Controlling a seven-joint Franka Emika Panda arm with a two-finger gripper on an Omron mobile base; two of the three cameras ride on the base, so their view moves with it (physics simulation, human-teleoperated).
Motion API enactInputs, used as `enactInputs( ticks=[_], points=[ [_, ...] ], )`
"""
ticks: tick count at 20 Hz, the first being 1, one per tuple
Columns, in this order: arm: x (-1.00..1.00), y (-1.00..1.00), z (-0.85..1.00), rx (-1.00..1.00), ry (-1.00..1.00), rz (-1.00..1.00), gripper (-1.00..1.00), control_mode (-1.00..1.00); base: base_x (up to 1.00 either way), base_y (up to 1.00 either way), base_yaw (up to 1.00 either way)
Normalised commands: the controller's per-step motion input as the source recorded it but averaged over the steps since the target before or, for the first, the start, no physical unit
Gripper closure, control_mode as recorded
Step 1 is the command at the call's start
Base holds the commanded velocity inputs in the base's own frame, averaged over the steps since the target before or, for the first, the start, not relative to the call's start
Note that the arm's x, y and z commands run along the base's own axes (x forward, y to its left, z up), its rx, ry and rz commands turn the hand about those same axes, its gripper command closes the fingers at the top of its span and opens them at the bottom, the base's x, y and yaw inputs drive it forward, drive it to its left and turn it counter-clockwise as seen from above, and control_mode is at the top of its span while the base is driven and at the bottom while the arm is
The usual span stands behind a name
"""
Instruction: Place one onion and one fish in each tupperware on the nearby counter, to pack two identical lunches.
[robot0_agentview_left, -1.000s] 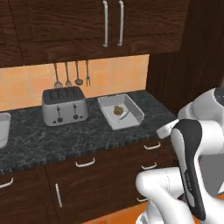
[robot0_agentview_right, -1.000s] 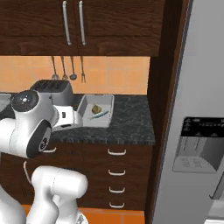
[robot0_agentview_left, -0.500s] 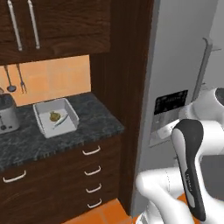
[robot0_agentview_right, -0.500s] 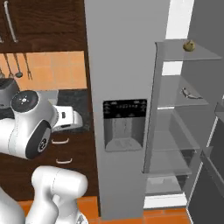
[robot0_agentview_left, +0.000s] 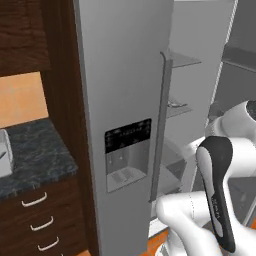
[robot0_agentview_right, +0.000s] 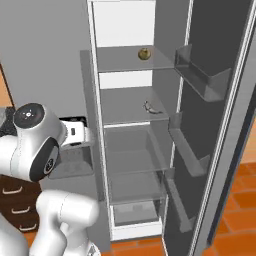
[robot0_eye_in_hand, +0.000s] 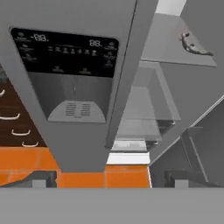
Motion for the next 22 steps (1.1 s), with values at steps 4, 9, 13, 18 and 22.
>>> enactInputs(
  ticks=[4,9,13,18,22],
  points=[
    [0.0,0.0,0.0,0.0,0.0,0.0,-1.0,1.0,0.49,-0.68,0.0],
    [0.0,0.0,0.0,0.0,0.0,0.0,-1.0,1.0,0.78,-0.16,0.06],
    [0.0,0.0,0.0,0.0,0.0,0.0,-1.0,1.0,1.0,0.0,0.22],
    [0.0,0.0,0.0,0.0,0.0,0.0,-1.0,1.0,0.5,-0.25,0.19],
    [0.0,0.0,0.0,0.0,0.0,0.0,-1.0,1.0,0.35,-0.29,0.09]
  ],
)
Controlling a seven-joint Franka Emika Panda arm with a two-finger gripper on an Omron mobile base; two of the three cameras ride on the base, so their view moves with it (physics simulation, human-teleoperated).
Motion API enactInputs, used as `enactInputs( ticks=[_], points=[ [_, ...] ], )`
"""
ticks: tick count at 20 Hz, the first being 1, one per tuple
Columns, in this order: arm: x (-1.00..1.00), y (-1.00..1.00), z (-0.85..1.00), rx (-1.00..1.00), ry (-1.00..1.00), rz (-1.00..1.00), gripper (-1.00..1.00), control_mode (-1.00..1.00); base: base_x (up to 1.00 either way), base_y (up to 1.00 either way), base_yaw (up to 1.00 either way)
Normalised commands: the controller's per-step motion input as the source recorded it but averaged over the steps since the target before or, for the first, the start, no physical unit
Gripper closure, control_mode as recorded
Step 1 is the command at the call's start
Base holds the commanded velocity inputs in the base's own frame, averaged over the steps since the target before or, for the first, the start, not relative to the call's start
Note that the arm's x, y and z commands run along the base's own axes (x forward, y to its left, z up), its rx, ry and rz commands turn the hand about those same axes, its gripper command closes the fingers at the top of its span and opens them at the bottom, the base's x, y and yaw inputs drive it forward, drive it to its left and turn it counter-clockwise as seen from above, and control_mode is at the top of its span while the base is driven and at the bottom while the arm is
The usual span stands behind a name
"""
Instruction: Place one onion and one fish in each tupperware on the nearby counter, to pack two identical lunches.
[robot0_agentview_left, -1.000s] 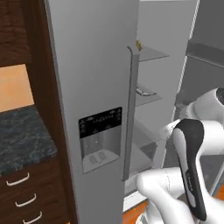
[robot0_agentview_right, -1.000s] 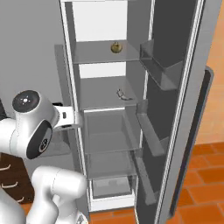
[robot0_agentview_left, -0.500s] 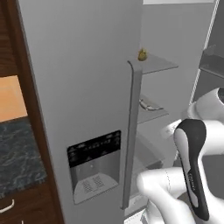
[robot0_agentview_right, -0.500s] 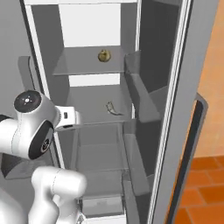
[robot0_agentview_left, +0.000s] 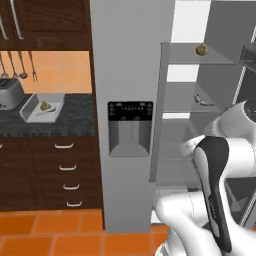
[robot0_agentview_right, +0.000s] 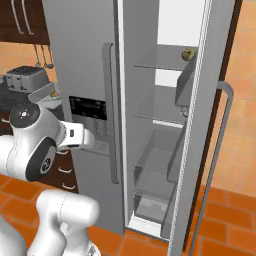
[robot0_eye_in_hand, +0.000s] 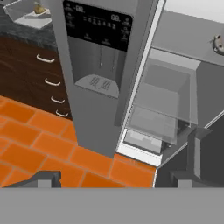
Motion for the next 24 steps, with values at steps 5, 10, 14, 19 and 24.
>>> enactInputs(
  ticks=[5,10,14,19,24],
  points=[
    [0.0,0.0,0.0,0.0,0.0,0.0,-1.0,1.0,0.24,-0.09,-0.01],
    [0.0,0.0,0.0,0.0,0.0,0.0,-1.0,1.0,0.13,-0.36,-0.17],
    [0.0,0.0,0.0,0.0,0.0,0.0,-1.0,1.0,-0.06,-0.46,-0.25],
    [0.0,0.0,0.0,0.0,0.0,0.0,-1.0,1.0,0.03,-0.15,-0.33],
    [0.0,0.0,0.0,0.0,0.0,0.0,-1.0,1.0,0.27,0.03,-0.29]
  ],
)
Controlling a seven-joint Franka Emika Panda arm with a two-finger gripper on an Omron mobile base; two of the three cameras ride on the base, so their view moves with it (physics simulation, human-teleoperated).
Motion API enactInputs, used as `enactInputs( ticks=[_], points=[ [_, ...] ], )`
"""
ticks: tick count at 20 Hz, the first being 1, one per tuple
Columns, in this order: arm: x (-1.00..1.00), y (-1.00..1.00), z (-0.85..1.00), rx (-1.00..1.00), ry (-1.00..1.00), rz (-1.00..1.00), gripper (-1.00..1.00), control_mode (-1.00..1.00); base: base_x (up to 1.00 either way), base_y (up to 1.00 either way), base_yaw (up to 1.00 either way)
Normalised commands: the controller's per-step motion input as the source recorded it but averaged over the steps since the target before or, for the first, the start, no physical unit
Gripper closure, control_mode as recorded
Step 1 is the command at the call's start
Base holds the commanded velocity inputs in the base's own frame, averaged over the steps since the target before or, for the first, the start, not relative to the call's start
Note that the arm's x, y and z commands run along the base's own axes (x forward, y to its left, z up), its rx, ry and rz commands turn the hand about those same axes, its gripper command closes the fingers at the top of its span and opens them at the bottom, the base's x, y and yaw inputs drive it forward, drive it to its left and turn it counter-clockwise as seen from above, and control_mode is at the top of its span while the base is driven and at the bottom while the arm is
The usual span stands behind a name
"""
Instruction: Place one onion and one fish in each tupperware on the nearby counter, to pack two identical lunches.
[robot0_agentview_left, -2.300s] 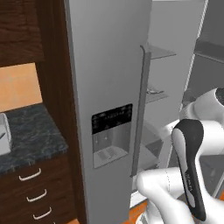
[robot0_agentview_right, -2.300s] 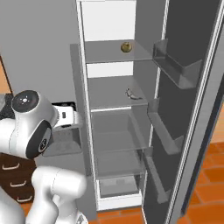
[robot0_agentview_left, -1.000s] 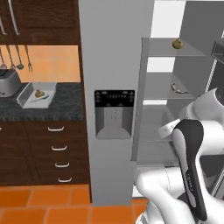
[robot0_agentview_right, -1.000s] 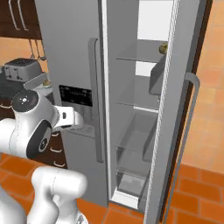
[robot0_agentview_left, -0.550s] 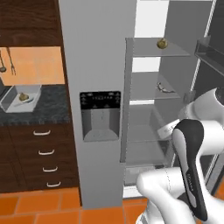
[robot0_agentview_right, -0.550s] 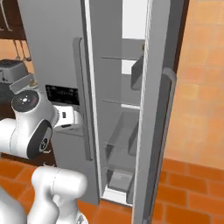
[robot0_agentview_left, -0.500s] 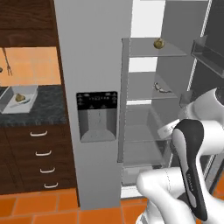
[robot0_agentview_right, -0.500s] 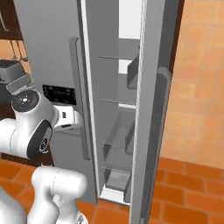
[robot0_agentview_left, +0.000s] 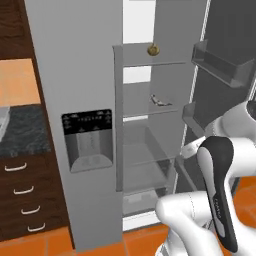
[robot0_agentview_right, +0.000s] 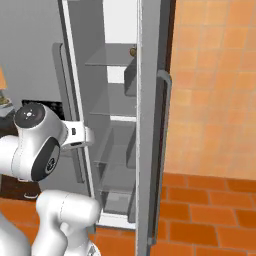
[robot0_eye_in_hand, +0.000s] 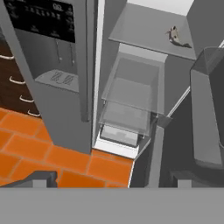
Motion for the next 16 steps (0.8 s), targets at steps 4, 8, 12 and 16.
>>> enactInputs(
  ticks=[4,8,12,16],
  points=[
    [0.0,0.0,0.0,0.0,0.0,0.0,-1.0,1.0,0.43,0.12,-0.26],
    [0.0,0.0,0.0,0.0,0.0,0.0,-1.0,1.0,0.85,0.11,-0.19],
    [0.0,0.0,0.0,0.0,0.0,0.0,-1.0,1.0,0.74,0.03,-0.14],
    [0.23,0.11,0.0,-0.01,0.0,-0.06,-1.0,-1.0,0.11,0.01,-0.02]
  ],
)
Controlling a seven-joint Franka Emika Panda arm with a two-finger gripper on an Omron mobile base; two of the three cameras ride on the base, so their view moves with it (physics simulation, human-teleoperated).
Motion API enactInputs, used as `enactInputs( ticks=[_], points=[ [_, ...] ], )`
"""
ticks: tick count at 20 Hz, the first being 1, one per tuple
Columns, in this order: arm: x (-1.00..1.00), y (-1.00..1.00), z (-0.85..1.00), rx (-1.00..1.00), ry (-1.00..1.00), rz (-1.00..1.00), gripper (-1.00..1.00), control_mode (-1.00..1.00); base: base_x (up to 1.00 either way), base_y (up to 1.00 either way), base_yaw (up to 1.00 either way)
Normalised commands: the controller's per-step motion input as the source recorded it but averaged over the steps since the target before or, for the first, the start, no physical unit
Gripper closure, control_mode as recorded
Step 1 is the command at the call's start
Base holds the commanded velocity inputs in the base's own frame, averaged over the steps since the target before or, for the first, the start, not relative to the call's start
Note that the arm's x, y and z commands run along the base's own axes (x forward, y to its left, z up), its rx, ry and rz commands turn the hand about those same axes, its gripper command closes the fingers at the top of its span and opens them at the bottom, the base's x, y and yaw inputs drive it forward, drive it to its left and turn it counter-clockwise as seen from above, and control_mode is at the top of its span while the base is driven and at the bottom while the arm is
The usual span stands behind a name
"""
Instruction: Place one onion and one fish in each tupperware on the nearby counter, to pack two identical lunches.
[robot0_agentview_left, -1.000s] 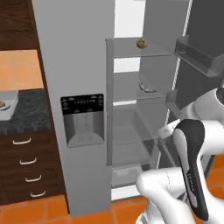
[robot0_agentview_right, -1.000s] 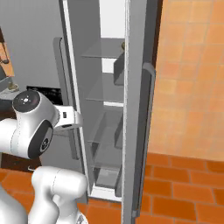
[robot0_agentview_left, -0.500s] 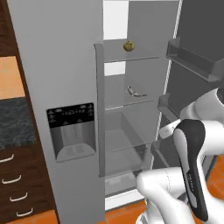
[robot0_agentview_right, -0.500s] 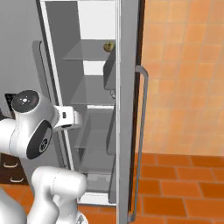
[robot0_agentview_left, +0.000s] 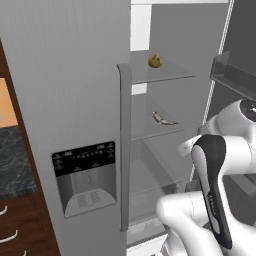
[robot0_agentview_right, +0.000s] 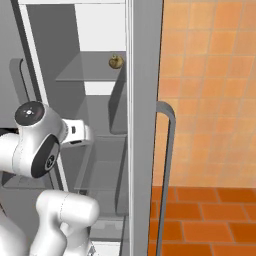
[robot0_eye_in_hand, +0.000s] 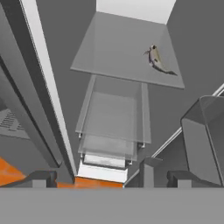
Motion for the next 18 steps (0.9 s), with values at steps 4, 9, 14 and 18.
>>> enactInputs(
  ticks=[4,9,14,18],
  points=[
    [0.36,0.06,0.2,0.0,-0.08,-0.15,-1.0,-1.0,0.0,0.0,0.0],
    [0.21,0.02,0.48,0.01,-0.21,-0.27,-1.0,-1.0,0.0,0.0,0.0],
    [0.05,0.0,0.48,0.01,-0.27,-0.1,-1.0,-1.0,0.0,0.0,0.0],
    [0.01,0.0,0.44,0.0,-0.22,-0.01,-1.0,-1.0,0.0,0.0,0.0]
  ],
)
